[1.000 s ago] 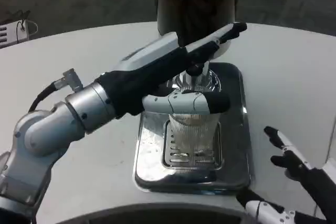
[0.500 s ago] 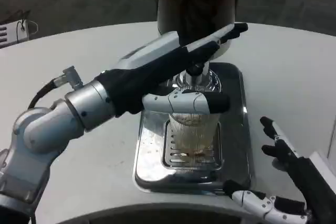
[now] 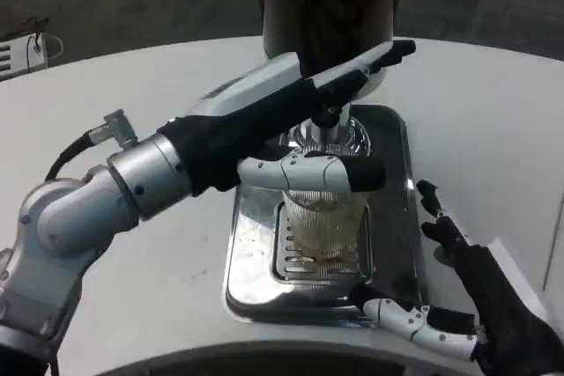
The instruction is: Grasp the cup under the faucet to collect the drink, then remove the cup.
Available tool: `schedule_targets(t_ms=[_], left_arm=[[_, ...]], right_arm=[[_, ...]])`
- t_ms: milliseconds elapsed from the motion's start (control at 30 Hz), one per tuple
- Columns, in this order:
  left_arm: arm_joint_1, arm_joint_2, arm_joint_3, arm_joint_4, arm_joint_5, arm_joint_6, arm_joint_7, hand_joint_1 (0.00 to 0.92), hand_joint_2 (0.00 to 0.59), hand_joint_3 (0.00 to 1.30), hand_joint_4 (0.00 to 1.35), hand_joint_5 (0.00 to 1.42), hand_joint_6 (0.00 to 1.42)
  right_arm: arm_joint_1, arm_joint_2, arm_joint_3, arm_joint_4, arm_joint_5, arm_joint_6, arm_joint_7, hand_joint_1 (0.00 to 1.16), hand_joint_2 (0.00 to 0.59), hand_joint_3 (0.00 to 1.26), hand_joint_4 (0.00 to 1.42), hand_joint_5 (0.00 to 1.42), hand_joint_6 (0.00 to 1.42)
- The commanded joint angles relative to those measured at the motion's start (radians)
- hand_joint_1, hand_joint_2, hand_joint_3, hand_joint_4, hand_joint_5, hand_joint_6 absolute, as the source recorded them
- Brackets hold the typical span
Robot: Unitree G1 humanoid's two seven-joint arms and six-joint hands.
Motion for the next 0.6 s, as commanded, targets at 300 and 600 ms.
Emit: schedule_targets(t_ms=[300,600], left_arm=[[0.001,0.022,-0.039,0.038,0.044,-0.001,-0.054,0.0,0.0,0.0,0.0,0.0,0.11],[-0.001,0.033,-0.044,0.032,0.044,-0.005,-0.059,0.0,0.0,0.0,0.0,0.0,0.11]], right_arm=[[-0.069,0.006,0.018,0.085,0.041,0.006,-0.086,0.78,0.224,0.0,0.0,0.04,0.05],[-0.133,0.009,0.033,0.147,0.057,0.009,-0.121,0.78,0.224,0.0,0.0,0.04,0.05]])
